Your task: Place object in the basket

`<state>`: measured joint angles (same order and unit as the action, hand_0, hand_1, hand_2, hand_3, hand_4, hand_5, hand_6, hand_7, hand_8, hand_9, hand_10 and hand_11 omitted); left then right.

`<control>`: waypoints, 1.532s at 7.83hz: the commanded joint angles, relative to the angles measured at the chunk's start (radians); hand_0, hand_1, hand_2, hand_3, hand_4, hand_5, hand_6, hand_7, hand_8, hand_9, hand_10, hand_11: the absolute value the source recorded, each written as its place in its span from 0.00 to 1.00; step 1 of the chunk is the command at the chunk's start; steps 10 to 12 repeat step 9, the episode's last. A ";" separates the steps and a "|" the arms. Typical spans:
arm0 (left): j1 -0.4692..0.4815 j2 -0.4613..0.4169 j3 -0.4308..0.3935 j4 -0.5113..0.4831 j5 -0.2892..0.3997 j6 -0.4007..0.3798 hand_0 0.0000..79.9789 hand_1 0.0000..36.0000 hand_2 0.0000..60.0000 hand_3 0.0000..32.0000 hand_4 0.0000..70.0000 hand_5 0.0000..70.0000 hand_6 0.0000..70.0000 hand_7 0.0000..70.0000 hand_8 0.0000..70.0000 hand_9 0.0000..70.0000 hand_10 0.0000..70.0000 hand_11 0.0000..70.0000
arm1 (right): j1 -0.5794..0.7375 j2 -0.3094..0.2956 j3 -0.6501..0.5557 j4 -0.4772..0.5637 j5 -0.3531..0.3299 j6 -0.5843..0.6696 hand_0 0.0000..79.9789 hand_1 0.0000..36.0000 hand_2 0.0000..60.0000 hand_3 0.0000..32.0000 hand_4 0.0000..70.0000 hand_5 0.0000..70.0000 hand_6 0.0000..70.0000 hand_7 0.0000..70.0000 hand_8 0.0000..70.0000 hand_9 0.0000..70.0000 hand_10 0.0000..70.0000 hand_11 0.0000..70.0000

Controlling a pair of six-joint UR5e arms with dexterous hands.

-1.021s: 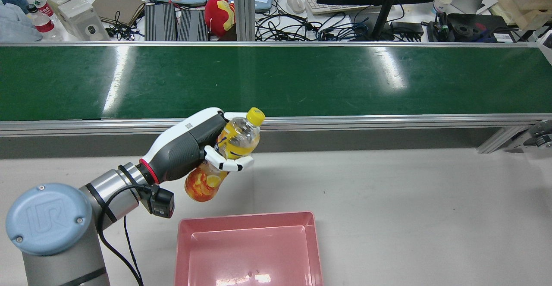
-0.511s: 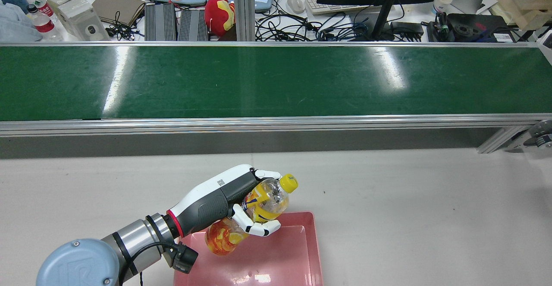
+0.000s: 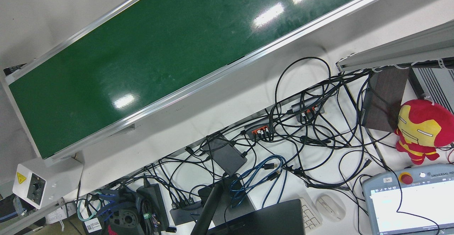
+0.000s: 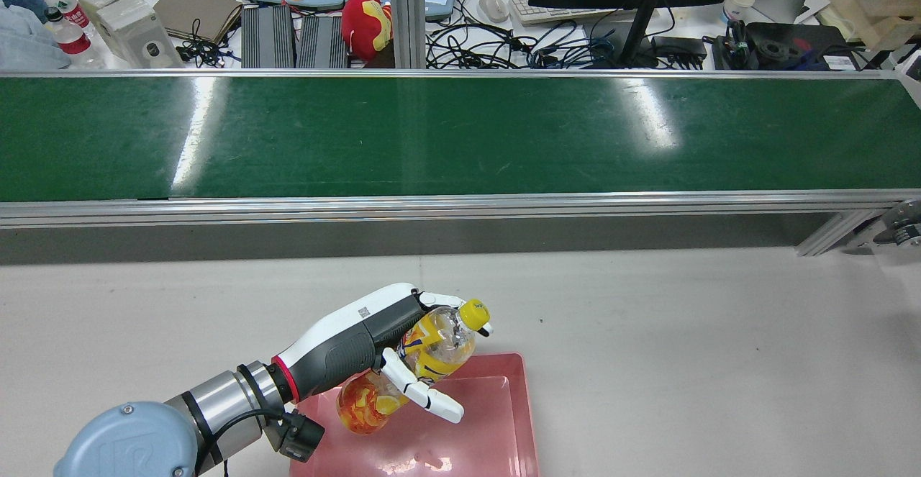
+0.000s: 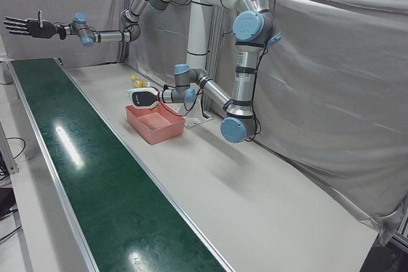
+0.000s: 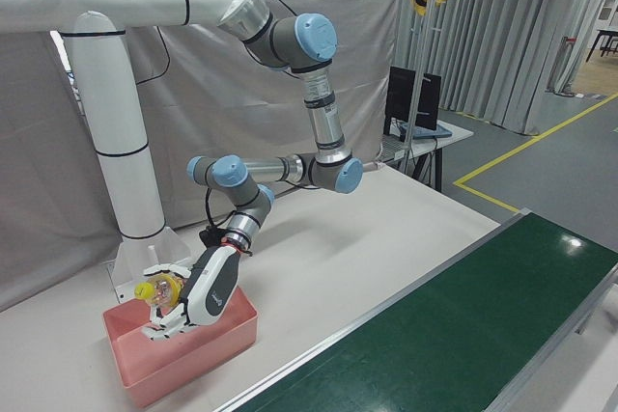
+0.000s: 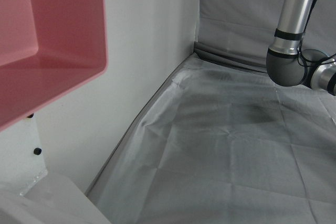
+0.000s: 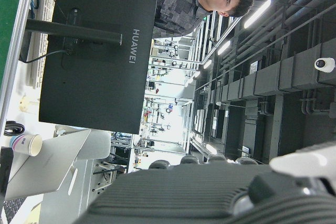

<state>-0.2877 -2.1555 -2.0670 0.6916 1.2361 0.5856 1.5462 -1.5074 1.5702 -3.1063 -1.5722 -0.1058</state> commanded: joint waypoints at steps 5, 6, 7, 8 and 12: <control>-0.010 0.037 -0.021 0.025 0.003 0.003 0.00 0.00 0.00 0.01 0.00 0.09 0.00 0.00 0.03 0.05 0.04 0.04 | 0.000 0.001 0.001 0.000 0.000 0.000 0.00 0.00 0.00 0.00 0.00 0.00 0.00 0.00 0.00 0.00 0.00 0.00; -0.013 0.037 -0.027 0.025 0.003 0.003 0.00 0.00 0.00 0.03 0.00 0.10 0.00 0.00 0.03 0.05 0.03 0.03 | 0.000 0.000 0.001 0.000 0.000 0.000 0.00 0.00 0.00 0.00 0.00 0.00 0.00 0.00 0.00 0.00 0.00 0.00; -0.017 0.037 -0.039 0.031 0.003 0.003 0.00 0.00 0.00 0.02 0.00 0.10 0.00 0.00 0.03 0.04 0.02 0.02 | 0.000 0.001 0.001 0.000 0.000 0.000 0.00 0.00 0.00 0.00 0.00 0.00 0.00 0.00 0.00 0.00 0.00 0.00; -0.019 0.037 -0.060 0.051 0.003 0.003 0.00 0.00 0.00 0.03 0.00 0.10 0.00 0.00 0.03 0.05 0.02 0.02 | 0.000 0.001 0.001 0.000 0.000 0.000 0.00 0.00 0.00 0.00 0.00 0.00 0.00 0.00 0.00 0.00 0.00 0.00; -0.039 0.049 -0.079 0.051 0.003 0.003 0.00 0.00 0.00 0.01 0.00 0.12 0.00 0.00 0.03 0.05 0.02 0.02 | 0.000 0.000 0.001 0.000 0.001 0.000 0.00 0.00 0.00 0.00 0.00 0.00 0.00 0.00 0.00 0.00 0.00 0.00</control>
